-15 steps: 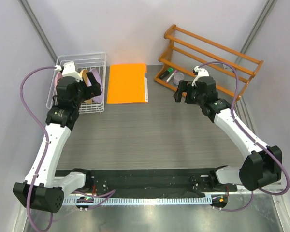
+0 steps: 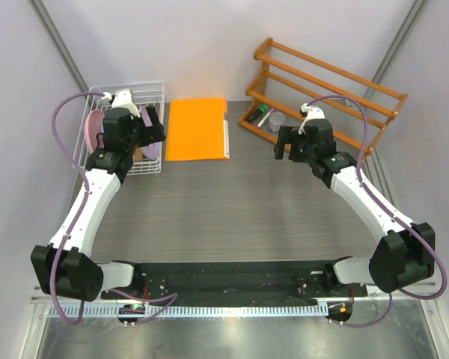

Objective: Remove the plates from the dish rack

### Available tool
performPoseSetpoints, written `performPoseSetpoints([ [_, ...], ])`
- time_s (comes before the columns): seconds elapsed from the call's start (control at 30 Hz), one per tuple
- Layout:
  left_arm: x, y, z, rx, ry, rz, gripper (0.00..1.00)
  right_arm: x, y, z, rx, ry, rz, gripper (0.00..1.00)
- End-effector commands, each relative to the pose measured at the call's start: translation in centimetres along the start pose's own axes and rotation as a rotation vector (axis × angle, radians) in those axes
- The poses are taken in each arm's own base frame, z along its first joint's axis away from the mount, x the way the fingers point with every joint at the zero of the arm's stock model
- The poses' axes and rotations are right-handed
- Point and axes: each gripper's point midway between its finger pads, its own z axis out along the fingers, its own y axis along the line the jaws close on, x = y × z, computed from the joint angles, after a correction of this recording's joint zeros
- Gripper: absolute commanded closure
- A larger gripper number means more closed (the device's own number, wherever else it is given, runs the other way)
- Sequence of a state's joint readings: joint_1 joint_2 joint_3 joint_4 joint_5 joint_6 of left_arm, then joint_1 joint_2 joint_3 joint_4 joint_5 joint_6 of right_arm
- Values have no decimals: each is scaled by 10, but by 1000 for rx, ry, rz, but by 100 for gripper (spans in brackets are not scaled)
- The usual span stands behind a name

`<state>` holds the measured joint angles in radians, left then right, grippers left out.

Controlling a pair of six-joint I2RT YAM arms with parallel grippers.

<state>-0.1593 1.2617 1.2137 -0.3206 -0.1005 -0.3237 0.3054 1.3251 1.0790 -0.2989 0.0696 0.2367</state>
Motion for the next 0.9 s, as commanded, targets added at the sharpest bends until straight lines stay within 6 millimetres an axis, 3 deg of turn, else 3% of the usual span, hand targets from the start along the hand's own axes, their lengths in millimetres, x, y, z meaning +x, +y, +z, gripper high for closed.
performPoseSetpoints([
  [0.0, -32, 11, 12, -87, -99, 34, 0, -22, 1, -4, 10, -60, -22, 0],
  [0.13, -28, 25, 30, -178, -100, 63, 6, -19, -2, -5, 20, -59, -23, 1],
  [0.17, -29, 29, 34, -204, -104, 68, 13, -18, -2, -5, 20, -58, -25, 0],
  [0.23, -20, 33, 47, -225, -74, 88, 18, -19, -1, -5, 17, -58, -25, 0],
  [0.33, -11, 36, 61, -246, -51, 107, 16, -18, -2, -6, 20, -58, -27, 0],
  [0.6, 0, 56, 85, -388, -55, 140, 28, -14, -4, -6, 24, -54, -25, 0],
  [0.73, 7, 65, 94, -466, -39, 178, 53, -11, -5, -5, 26, -48, -26, 0],
  [0.8, 14, 65, 97, -490, -25, 195, 54, -10, -6, -4, 31, -45, -26, 0],
  [0.83, 15, 69, 96, -517, -27, 198, 63, -8, -6, -4, 32, -42, -27, 0],
  [0.87, 20, 70, 99, -527, -18, 206, 65, -8, -5, -3, 30, -39, -27, 0],
])
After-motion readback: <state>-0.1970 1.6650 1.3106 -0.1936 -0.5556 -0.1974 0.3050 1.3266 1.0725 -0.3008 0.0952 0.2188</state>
